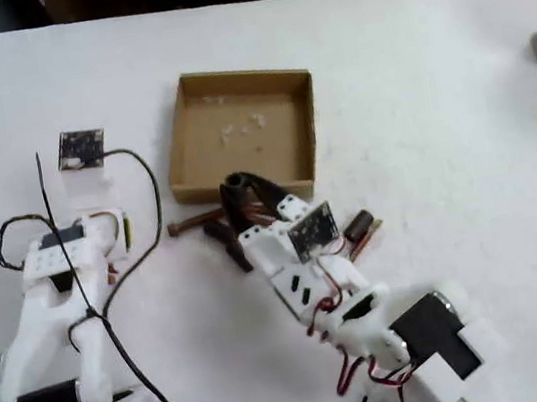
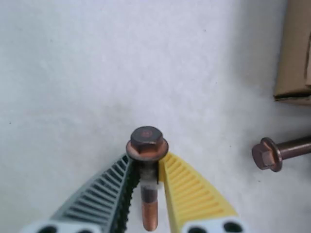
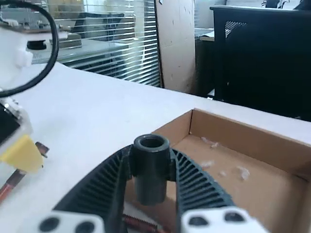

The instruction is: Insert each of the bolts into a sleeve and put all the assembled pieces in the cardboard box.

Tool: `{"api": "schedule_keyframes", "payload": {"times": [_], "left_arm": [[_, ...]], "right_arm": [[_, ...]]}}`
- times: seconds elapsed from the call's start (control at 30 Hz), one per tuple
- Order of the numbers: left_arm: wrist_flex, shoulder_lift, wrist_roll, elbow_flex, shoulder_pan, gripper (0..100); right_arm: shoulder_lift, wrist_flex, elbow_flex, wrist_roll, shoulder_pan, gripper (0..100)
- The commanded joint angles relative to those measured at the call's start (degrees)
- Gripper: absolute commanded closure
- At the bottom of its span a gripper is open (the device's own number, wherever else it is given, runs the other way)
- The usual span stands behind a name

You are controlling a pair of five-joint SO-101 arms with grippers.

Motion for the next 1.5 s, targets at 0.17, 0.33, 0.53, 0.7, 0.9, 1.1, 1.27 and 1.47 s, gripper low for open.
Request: {"api": "schedule_keyframes", "payload": {"times": [0.17, 0.33, 0.53, 0.7, 0.9, 1.1, 1.27, 1.47], "left_arm": [[-1.41, -2.42, 0.44, -0.26, -0.57, 98], [-1.41, -2.42, 0.44, -0.26, -0.31, 98], [-1.41, -2.42, 0.44, -0.35, -0.13, 98], [-4.57, -2.86, 0.26, -0.26, 3.38, 98], [-15.65, -2.95, 0.53, 1.49, 4.53, 98], [-43.16, -3.03, 0.62, 13.10, 5.93, 98], [-71.56, -3.03, 0.70, 24.79, 8.57, 98], [-81.93, -3.03, 0.70, 27.69, 11.21, 98]], "right_arm": [[-5.05, -2.15, 8.79, -0.35, -0.48, 98.2], [-6.64, -4.44, 13.19, -0.35, -0.04, 98.2], [-3.74, -4.44, 13.36, -0.35, -0.66, 98.2], [-0.40, -4.53, 13.45, -0.35, -4.00, 98.2], [1.54, -4.53, 13.19, -0.35, -4.44, 98.1], [1.63, -4.53, 13.19, -0.35, -4.44, 98.1], [1.63, -4.53, 13.19, -0.35, -4.44, 98.1], [1.71, -4.53, 13.19, -0.35, -4.44, 98.1]]}}
